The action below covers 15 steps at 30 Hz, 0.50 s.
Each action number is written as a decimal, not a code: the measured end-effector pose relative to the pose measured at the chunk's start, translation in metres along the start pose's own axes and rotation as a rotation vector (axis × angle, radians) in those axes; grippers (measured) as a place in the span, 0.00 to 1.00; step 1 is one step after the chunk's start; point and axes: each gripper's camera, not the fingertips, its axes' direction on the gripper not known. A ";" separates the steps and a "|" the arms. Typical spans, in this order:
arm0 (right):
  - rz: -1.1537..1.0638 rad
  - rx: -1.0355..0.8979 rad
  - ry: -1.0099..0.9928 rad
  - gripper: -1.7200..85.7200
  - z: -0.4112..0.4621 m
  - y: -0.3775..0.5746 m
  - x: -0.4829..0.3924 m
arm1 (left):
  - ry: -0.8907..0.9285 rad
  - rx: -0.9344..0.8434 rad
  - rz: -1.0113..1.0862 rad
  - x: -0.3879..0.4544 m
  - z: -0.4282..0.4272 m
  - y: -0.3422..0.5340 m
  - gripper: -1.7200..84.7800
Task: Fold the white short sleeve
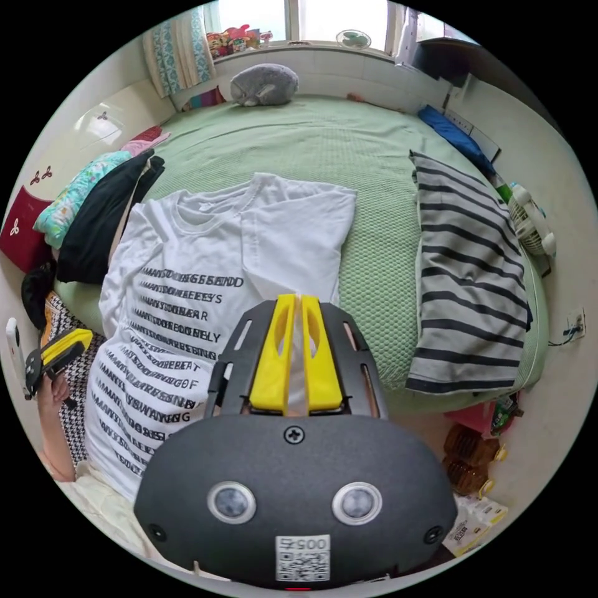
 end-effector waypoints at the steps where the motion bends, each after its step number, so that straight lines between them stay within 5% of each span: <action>1: -0.004 0.009 -0.009 0.03 -0.003 0.001 -0.001 | -0.002 -0.001 0.001 0.000 0.001 -0.001 0.05; 9: -0.228 0.106 -0.007 0.05 -0.032 0.032 -0.038 | -0.035 0.015 -0.054 0.002 0.011 -0.023 0.07; 15: -0.347 -0.073 -0.023 0.10 -0.006 0.039 -0.042 | -0.113 0.076 -0.036 -0.002 0.011 -0.067 0.09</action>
